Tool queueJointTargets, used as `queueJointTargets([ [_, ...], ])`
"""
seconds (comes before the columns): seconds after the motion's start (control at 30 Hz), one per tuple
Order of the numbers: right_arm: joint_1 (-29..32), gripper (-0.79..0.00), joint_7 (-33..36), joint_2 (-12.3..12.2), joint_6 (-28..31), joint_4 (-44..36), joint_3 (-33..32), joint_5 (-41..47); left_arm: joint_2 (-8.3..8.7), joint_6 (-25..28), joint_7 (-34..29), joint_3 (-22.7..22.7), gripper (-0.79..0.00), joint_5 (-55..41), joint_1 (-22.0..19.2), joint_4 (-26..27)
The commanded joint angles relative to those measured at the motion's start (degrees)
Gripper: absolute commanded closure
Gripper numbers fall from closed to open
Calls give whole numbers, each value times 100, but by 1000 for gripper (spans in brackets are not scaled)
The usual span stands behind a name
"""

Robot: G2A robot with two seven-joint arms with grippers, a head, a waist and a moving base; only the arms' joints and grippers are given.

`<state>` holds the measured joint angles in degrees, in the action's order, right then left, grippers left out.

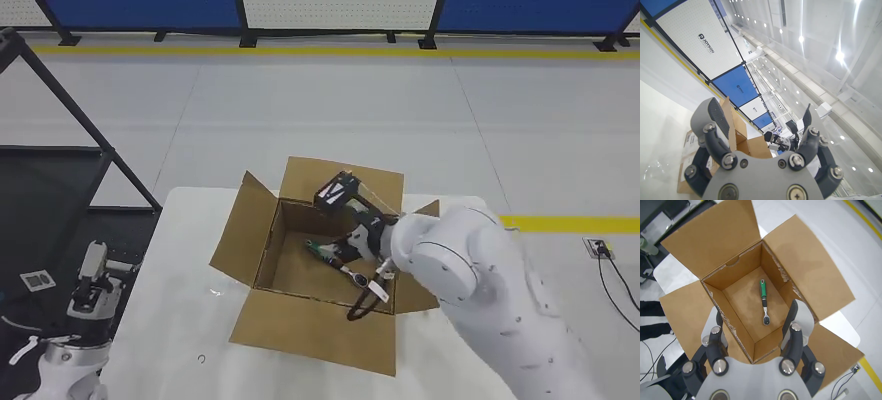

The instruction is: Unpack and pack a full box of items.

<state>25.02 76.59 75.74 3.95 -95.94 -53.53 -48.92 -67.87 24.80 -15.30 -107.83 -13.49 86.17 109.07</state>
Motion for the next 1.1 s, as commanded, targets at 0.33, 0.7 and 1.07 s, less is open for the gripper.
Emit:
queueJointTargets([
  [0.33, -1260, -539, -562, 776, 397, 3582, 1754, 956, -1, 70, -101, -160, -785, -163, 109, -20],
  [0.7, -1612, -366, -1368, 1472, 155, 5581, 2496, 955, 9, 63, -243, -232, -785, -220, 78, -65],
  [1.07, -1842, -369, -1809, 2015, 62, 6871, 2756, 841, 8, 105, -259, -330, -785, -265, 152, -48],
])
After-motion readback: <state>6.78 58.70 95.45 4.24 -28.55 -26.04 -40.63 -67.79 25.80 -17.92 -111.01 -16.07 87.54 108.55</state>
